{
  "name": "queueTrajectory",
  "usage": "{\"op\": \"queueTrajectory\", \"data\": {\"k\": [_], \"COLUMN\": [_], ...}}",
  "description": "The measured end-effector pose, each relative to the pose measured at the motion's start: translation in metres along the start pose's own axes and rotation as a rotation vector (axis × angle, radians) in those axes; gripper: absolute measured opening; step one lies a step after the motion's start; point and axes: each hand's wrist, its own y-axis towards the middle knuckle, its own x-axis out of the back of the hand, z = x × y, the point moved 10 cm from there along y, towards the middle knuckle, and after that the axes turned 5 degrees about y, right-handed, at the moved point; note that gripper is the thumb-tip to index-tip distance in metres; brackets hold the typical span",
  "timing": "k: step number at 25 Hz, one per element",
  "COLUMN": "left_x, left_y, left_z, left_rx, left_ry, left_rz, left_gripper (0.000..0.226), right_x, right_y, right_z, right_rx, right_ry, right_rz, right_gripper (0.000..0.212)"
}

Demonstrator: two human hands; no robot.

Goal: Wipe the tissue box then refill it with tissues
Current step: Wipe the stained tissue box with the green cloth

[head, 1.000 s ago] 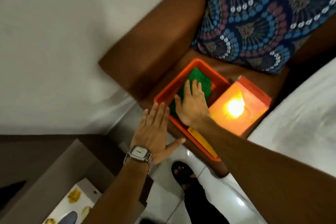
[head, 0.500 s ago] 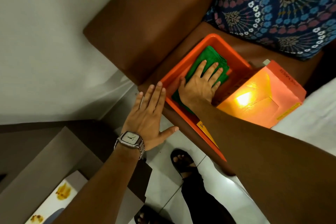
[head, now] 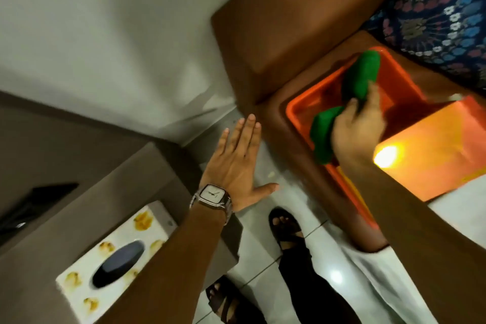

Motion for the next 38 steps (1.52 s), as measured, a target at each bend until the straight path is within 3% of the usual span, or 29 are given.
{"op": "queueTrajectory", "data": {"k": [3,7,13,16,20,23,27,32,38], "left_x": [-0.01,-0.041,-0.111,-0.148,-0.178,-0.192,-0.207,-0.207,-0.202], "left_y": [-0.065,-0.172,-0.348,-0.403,-0.429,-0.429,-0.419,-0.414,-0.407], "left_z": [0.035,0.095,0.184,0.216,0.248,0.26,0.267,0.265,0.265], "left_rx": [0.084,0.22,0.519,0.624,0.718,0.713,0.68,0.673,0.703], "left_ry": [-0.027,-0.027,0.066,0.04,-0.072,-0.128,-0.235,-0.301,-0.259], "left_rz": [0.031,0.066,0.193,0.243,0.171,0.119,0.079,0.018,0.047], "left_gripper": [0.122,0.128,0.152,0.157,0.164,0.166,0.165,0.158,0.158], "right_x": [-0.007,-0.075,-0.182,-0.223,-0.249,-0.263,-0.274,-0.281,-0.307], "right_y": [-0.077,-0.208,-0.37,-0.423,-0.435,-0.436,-0.443,-0.456,-0.54], "right_z": [0.037,0.057,0.037,0.023,0.022,0.029,0.024,0.024,0.024], "right_rx": [0.146,0.175,0.361,0.581,0.815,0.883,0.964,1.037,1.15], "right_ry": [0.18,0.307,0.037,-0.239,-0.599,-0.661,-0.755,-0.824,-0.761], "right_rz": [0.094,0.482,0.846,0.991,0.88,0.776,0.722,0.752,0.931], "right_gripper": [0.053,0.054,0.054,0.055,0.056,0.055,0.073,0.076,0.074]}}
